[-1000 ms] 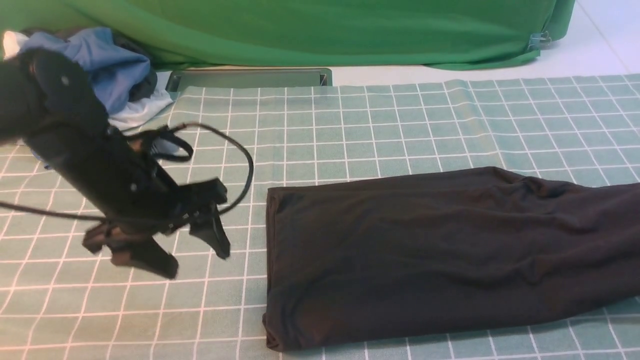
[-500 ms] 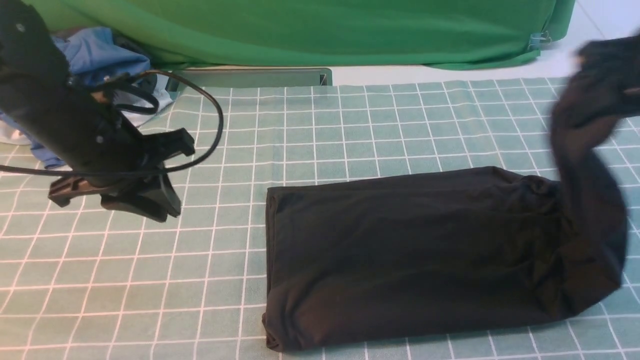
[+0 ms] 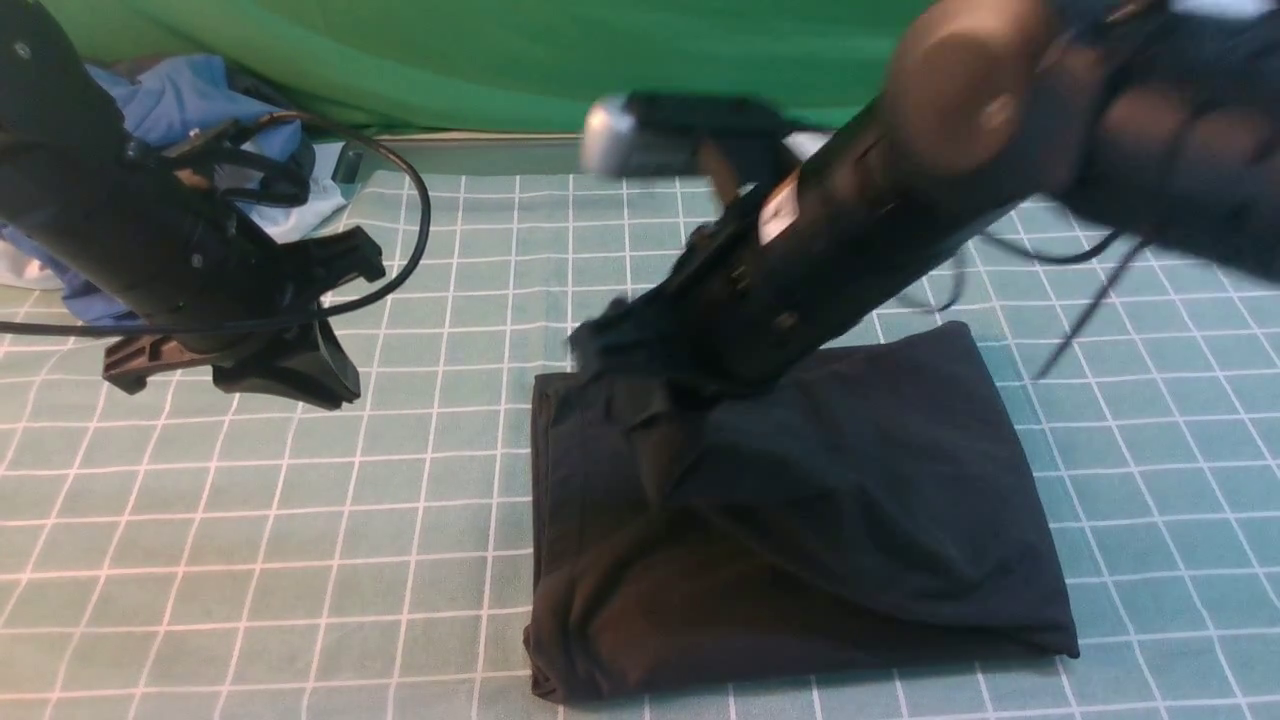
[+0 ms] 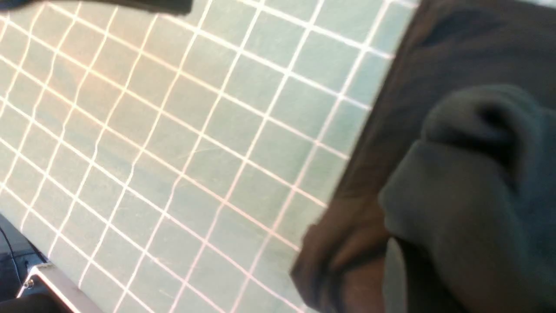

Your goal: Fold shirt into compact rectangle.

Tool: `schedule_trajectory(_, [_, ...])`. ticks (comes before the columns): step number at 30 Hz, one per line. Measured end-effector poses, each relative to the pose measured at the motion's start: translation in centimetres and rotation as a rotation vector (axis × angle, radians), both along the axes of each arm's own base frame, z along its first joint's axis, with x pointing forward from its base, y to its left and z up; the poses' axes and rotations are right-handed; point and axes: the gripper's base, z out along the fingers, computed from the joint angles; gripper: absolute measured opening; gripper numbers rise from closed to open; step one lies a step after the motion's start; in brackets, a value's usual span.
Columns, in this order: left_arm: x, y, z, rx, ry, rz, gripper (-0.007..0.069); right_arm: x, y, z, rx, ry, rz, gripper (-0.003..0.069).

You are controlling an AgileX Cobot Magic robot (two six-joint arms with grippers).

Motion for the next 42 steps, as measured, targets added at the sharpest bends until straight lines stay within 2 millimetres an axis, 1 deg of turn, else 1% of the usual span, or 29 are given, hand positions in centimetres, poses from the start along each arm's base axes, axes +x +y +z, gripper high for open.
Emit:
schedule_trajectory(1, [0.0, 0.0, 0.0, 0.0, 0.0, 0.0, 0.0029, 0.0, 0.0, -0.1, -0.001, 0.003, 0.0, 0.0204])
schedule_trajectory(2, [0.0, 0.0, 0.0, -0.002, 0.001, 0.003, 0.0041, 0.0, 0.8, -0.9, 0.0, 0.014, -0.004, 0.0323])
schedule_trajectory(3, [0.0, 0.0, 0.0, -0.002, 0.001, 0.003, 0.0043, 0.0, 0.8, -1.0, -0.001, 0.015, -0.004, 0.0323])
schedule_trajectory(5, [0.0, 0.0, 0.0, -0.004, 0.0, 0.005, 0.0061, 0.0, 0.9, -1.1, -0.009, 0.029, -0.003, 0.0479])
schedule_trajectory(7, [0.0, 0.0, 0.0, -0.005, -0.002, 0.006, 0.0077, 0.1, 0.6, -0.5, -0.02, 0.04, 0.003, 0.0529])
schedule_trajectory(8, [0.0, 0.0, 0.0, -0.005, -0.002, 0.006, 0.0078, 0.1, 0.6, -0.4, -0.022, 0.042, 0.004, 0.0531])
schedule_trajectory(9, [0.1, 0.0, 0.0, -0.004, -0.003, 0.006, 0.0089, 0.2, 0.1, 0.4, -0.035, 0.048, 0.021, 0.0523])
schedule_trajectory(10, [0.1, 0.0, 0.0, -0.004, -0.004, 0.006, 0.0094, 0.3, -0.3, 1.0, -0.046, 0.051, 0.037, 0.0499])
schedule_trajectory(11, [0.1, 0.0, 0.0, -0.004, -0.006, 0.007, 0.01, 0.4, -0.9, 1.8, -0.061, 0.056, 0.057, 0.045])
schedule_trajectory(12, [0.1, 0.0, 0.0, -0.004, -0.006, 0.007, 0.0105, 0.4, -1.3, 2.1, -0.074, 0.067, 0.066, 0.0424])
schedule_trajectory(13, [0.1, 0.0, 0.0, -0.005, -0.009, 0.009, 0.0113, 0.4, -2.5, 3.7, -0.093, 0.057, 0.106, 0.0299])
schedule_trajectory(14, [0.1, 0.0, 0.0, -0.005, -0.01, 0.009, 0.0116, 0.5, -3.3, 4.4, -0.1, 0.047, 0.116, 0.0211])
schedule_trajectory(16, [0.1, 0.0, 0.0, -0.008, -0.01, 0.011, 0.0127, 0.4, -4.9, 6.3, -0.095, 0.002, 0.12, 0.0096])
schedule_trajectory(18, [0.2, 0.0, 0.0, -0.008, -0.012, 0.011, 0.013, -0.4, -7.3, 9.0, -0.083, -0.075, 0.098, 0.0044])
schedule_trajectory(19, [0.2, 0.0, 0.0, -0.008, -0.012, 0.011, 0.013, -0.5, -7.5, 9.3, -0.08, -0.083, 0.097, 0.0042])
schedule_trajectory(20, [0.2, 0.0, 0.0, -0.008, -0.013, 0.012, 0.0132, -1.2, -9.0, 10.9, -0.087, -0.148, 0.079, 0.0033])
schedule_trajectory(22, [0.2, 0.0, 0.0, -0.008, -0.014, 0.012, 0.0139, -2.6, -11.1, 13.4, -0.109, -0.254, 0.052, 0.0031])
schedule_trajectory(24, [0.2, 0.0, 0.0, -0.008, -0.015, 0.012, 0.0144, -4.4, -12.9, 15.6, -0.13, -0.353, 0.024, 0.0031])
schedule_trajectory(26, [0.2, 0.0, 0.0, -0.008, -0.015, 0.012, 0.0146, -6.1, -14.3, 17.2, -0.133, -0.423, 0.005, 0.0031])
schedule_trajectory(27, [0.2, 0.0, 0.0, -0.008, -0.015, 0.012, 0.0146, -7.8, -15.5, 18.4, -0.129, -0.479, -0.011, 0.0031])
schedule_trajectory(28, [0.2, 0.0, 0.0, -0.008, -0.015, 0.012, 0.0146, -8.6, -16.1, 18.9, -0.125, -0.503, -0.018, 0.0031])
schedule_trajectory(29, [0.2, 0.0, 0.0, -0.008, -0.016, 0.013, 0.0146, -10.0, -17.0, 19.5, -0.119, -0.537, -0.028, 0.0031])
schedule_trajectory(30, [0.2, 0.0, 0.0, -0.008, -0.019, 0.014, 0.0146, -12.3, -18.6, 20.1, -0.113, -0.591, -0.04, 0.0031])
schedule_trajectory(32, [0.2, 0.0, 0.0, -0.008, -0.019, 0.014, 0.0148, -14.9, -20.3, 20.4, -0.118, -0.654, -0.032, 0.0031])
schedule_trajectory(35, [0.2, 0.0, 0.0, -0.004, -0.022, 0.002, 0.0149, -19.2, -23.1, 19.8, -0.133, -0.757, -0.015, 0.0031])
schedule_trajectory(37, [0.2, 0.0, 0.0, -0.003, -0.025, 0.0, 0.015, -21.4, -24.4, 19.1, -0.118, -0.813, -0.023, 0.0031])
schedule_trajectory(40, [0.3, 0.0, 0.1, -0.002, -0.035, 0.001, 0.016, -24.4, -26.2, 16.7, -0.065, -0.929, -0.054, 0.0031])
schedule_trajectory(41, [0.3, 0.0, 0.1, -0.005, -0.037, 0.002, 0.0161, -24.7, -26.4, 16.0, -0.06, -0.94, -0.056, 0.0031])
schedule_trajectory(42, [0.3, 0.0, 0.1, -0.007, -0.038, 0.004, 0.0161, -25.1, -26.6, 14.8, -0.034, -0.981, -0.07, 0.0031])
